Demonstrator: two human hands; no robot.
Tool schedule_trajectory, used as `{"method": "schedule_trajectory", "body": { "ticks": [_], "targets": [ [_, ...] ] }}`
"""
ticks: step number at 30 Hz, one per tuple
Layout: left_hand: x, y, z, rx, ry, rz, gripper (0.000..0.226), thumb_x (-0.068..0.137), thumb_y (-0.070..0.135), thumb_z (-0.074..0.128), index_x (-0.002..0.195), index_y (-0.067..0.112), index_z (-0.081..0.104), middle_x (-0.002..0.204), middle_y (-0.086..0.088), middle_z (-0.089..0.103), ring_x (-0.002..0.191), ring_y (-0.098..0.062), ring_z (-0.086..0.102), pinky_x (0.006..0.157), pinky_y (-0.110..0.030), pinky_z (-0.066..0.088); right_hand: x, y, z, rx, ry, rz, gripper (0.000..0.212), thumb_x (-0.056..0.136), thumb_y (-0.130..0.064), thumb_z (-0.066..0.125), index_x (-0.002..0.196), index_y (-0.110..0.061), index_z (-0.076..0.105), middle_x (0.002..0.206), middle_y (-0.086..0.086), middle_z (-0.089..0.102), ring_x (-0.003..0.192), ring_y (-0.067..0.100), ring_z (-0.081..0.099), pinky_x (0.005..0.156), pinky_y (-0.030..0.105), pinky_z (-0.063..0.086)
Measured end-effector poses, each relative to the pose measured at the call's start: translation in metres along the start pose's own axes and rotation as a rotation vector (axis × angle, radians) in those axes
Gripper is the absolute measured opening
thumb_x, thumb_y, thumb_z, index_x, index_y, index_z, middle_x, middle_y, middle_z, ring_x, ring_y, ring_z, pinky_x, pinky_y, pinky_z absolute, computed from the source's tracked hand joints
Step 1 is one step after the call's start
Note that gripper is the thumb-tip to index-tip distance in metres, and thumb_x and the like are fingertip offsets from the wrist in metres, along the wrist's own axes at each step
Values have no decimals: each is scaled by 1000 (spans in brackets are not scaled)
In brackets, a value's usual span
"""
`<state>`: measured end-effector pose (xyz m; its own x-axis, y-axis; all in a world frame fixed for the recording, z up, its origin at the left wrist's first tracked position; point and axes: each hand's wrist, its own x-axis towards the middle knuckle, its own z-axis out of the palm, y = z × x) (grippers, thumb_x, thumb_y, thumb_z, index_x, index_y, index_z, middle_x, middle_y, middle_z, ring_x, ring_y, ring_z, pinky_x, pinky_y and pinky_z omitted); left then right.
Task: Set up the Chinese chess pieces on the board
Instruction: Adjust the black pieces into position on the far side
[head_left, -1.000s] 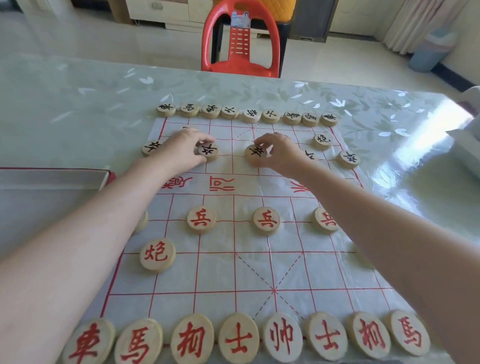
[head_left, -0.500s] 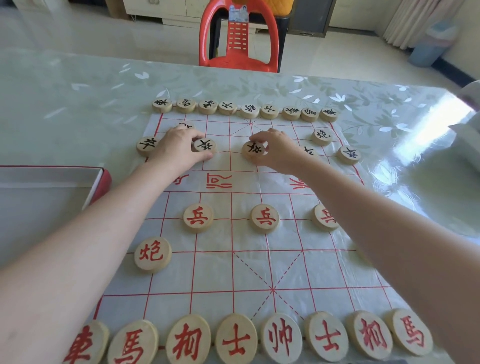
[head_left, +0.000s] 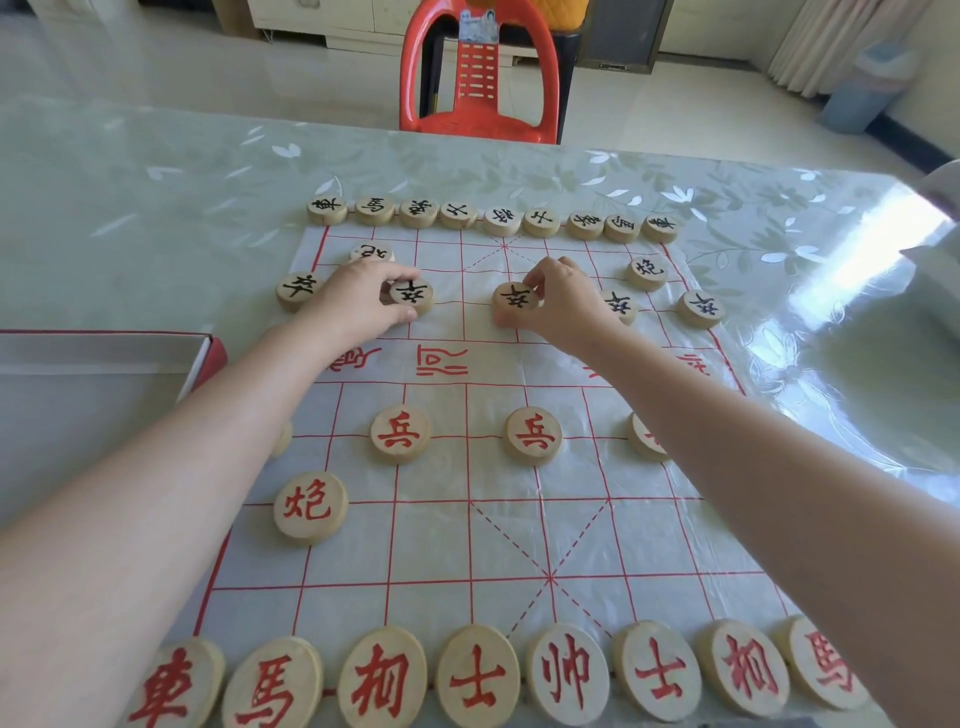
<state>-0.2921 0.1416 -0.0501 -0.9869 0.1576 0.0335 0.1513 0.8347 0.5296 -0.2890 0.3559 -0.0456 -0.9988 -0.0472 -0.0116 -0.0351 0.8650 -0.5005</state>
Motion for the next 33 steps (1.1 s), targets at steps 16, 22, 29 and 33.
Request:
{"method": "schedule_trajectory", "body": {
  "ticks": [16,22,29,33],
  "targets": [
    [0,-1,1,14,-12,-5,50,83,20,64,131,28,50,138,-4,48,126,-21,45,101,-32,36,-3,-4,2,17,23,43,63,72,-44,74,117,-7,50,119,8,47,110,23,47,83,27,37],
    [-3,-3,-8,28,-42,27,62,80,25,69,136,21,44,139,-8,46,131,-25,36,109,-37,30,-7,-10,1,9,8,85,76,72,-48,72,129,-7,43,126,9,42,118,25,44,98,36,40],
    [-21,-48,-63,-1,171,-50,41,79,10,68,118,14,62,118,-9,58,106,-21,55,82,-19,32,6,-59,14,65,50,-73,44,85,-29,64,123,-11,53,127,9,49,117,25,46,100,37,39],
    [-26,-74,-75,18,87,-134,47,79,4,64,124,13,57,127,-7,58,113,-20,55,89,-21,35,30,-98,31,97,-16,-132,41,87,-9,56,128,-11,52,127,6,56,117,25,48,100,35,40]
  ]
}}
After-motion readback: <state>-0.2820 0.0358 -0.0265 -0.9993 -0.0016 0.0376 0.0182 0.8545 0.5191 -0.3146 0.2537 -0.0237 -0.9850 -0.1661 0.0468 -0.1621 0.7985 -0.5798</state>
